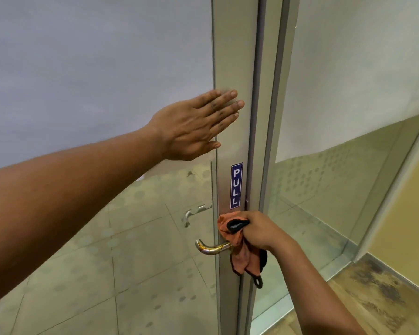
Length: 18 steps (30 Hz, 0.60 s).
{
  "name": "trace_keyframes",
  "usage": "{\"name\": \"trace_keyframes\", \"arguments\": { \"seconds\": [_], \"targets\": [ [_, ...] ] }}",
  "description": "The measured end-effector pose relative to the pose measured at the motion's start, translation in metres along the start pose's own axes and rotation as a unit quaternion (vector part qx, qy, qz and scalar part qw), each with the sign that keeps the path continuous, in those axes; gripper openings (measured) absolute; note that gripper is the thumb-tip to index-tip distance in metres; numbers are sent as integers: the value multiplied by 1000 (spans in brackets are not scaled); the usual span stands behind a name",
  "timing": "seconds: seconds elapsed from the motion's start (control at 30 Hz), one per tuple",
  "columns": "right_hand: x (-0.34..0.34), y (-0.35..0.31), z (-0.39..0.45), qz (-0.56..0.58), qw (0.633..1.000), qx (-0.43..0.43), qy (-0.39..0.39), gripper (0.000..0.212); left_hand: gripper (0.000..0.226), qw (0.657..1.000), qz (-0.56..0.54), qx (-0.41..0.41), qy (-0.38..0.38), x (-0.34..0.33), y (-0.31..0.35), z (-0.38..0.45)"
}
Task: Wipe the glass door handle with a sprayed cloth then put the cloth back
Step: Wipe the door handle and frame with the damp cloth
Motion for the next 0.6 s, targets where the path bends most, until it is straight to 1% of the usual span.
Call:
{"name": "trace_keyframes", "arguments": {
  "seconds": [0.07, 0.17, 0.23, 0.33, 0.43, 0.5, 0.6],
  "targets": [
    [-3, 0, 1, 13, 1000, -23, -14, 28, 74, 1000, 4, -1, 3, 0, 0, 0],
    [-1, -1, 0, 50, 997, -53, -18, 24, 75, 1000, 8, -1, 6, -1, 0, -1],
    [1, 5, 2, 63, 994, -86, -9, 17, 75, 1000, 6, 0, 9, 0, -1, -1],
    [1, 8, 3, 51, 992, -112, 9, 22, 74, 1000, 2, 1, 11, 0, -1, 0],
    [-3, 10, 3, 56, 991, -119, 31, 14, 73, 1000, 4, 0, 12, 0, 0, -1],
    [-5, 13, 0, 67, 989, -124, 39, 12, 72, 1000, 7, 1, 13, 0, 0, -1],
    [-8, 18, -7, 102, 985, -132, 50, 16, 73, 1000, 12, 1, 17, 1, -1, -2]
  ]
}}
Point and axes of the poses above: each hand's wrist, its own z-axis towards the middle knuckle, its own x-axis out of the back of the hand, y = z × x, the point moved 8 cm from there along z, towards the middle knuckle, and after that the axes turned 2 degrees about -z, right-handed, at the moved point
